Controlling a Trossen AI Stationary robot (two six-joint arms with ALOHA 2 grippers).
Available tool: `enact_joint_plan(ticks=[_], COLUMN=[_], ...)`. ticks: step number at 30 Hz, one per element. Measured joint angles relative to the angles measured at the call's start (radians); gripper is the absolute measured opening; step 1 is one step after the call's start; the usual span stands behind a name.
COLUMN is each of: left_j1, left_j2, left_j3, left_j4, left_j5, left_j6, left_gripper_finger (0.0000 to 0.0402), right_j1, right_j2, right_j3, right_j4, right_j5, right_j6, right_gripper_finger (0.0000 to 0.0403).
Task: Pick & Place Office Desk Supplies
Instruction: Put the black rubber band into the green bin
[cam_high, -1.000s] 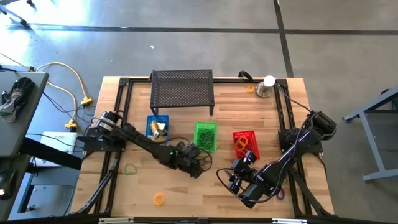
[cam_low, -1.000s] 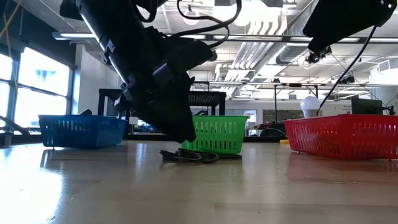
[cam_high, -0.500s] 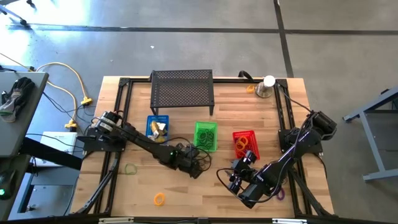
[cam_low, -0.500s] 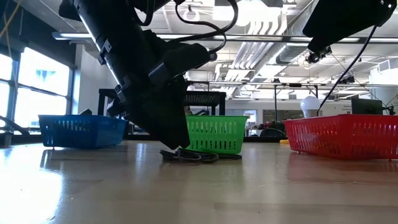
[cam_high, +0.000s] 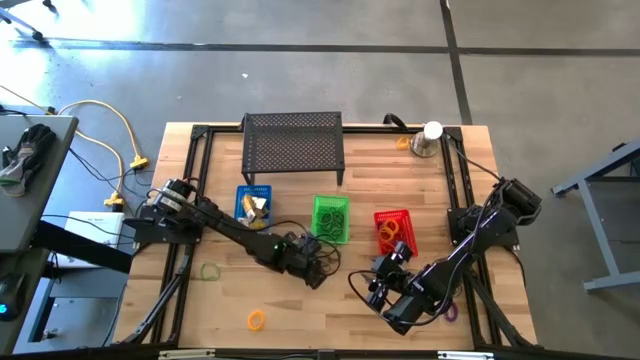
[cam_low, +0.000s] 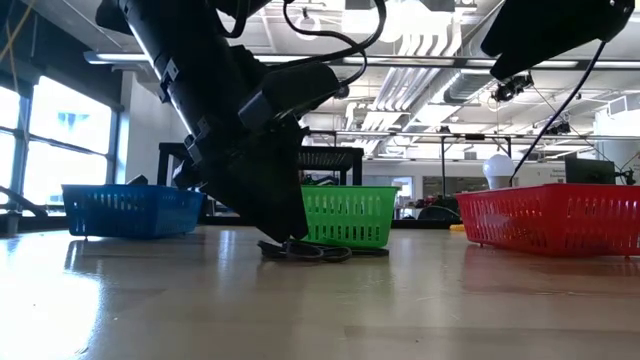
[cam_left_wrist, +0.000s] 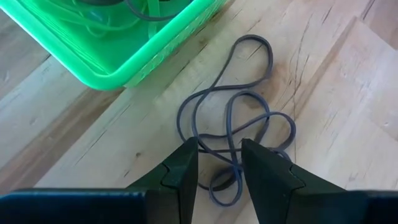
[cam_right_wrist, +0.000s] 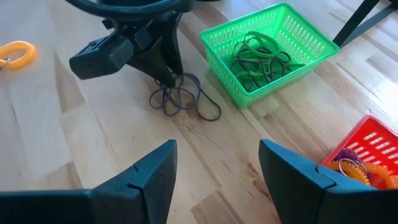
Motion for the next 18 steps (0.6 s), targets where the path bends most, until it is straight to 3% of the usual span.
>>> enact_joint_plan(ticks=[18], left_j1=[0.003], left_j2=[0.033], left_j3=[0.002], left_j4=[0.028], left_j5=[0.005], left_j6=[0.008], left_gripper_finger=[0.0119], right_j1=[0.0], right_j2=[0.0], right_j3=[0.0], right_j4=[0.005], right_j5=[0.002], right_j6=[0.0], right_gripper_finger=[0.0216])
